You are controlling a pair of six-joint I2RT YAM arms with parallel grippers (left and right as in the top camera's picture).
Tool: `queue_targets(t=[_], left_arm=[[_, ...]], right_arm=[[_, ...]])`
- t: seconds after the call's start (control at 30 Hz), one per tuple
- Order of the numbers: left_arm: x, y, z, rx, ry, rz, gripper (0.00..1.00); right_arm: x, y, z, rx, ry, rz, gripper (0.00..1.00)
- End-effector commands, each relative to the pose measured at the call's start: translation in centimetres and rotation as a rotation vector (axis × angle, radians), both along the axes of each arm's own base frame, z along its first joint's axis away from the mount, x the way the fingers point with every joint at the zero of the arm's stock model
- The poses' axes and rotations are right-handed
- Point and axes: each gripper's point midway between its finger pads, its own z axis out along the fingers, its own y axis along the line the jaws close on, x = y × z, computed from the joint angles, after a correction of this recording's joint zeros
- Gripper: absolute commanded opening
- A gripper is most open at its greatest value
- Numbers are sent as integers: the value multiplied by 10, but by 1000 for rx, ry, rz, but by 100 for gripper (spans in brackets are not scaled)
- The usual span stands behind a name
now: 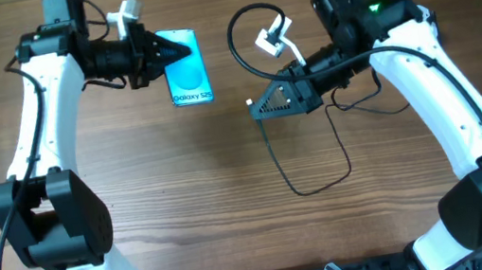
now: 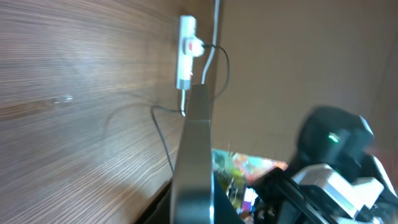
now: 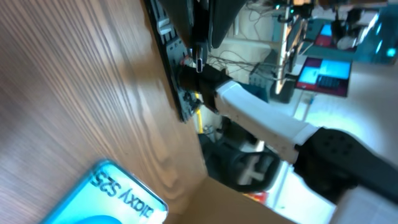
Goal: Plug charger to phone and switch on socket
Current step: 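Lift the cable end with the right gripper toward the phone's bottom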
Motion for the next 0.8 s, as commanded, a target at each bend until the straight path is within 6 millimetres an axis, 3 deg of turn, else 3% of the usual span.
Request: queue_targets(t=[0.0,0.2,0.33,0.43,0.5,0.6,0.67,0.77], left_arm=[[-9,-14,28,-76,-117,-75,4],[-9,-14,28,-75,-134,-81,4],[-9,-14,28,-75,-137,-82,4],[-9,-14,28,-74,-146,-85,4],[-9,-15,30,-86,-172,-97,4],[-13,-18,43,-154,-247,-137,4],[-15,-20,51,-197,-281,-155,4],[-17,-21,60,-251,-298,-168,4]], right_arm=[[-15,3,-9,163,14,36,5],[-31,-4,-73,91,146,13,5],[-18,-3,-88,-22,168,-47,5],[-10,-7,-69,-77,80,-120,5],[-18,-10,-37,-41,-17,-133,5],[-38,-14,-8,21,-74,-124,5],[-49,-13,-1,101,-89,-91,5],[-35,-7,-19,93,-45,-148,5]])
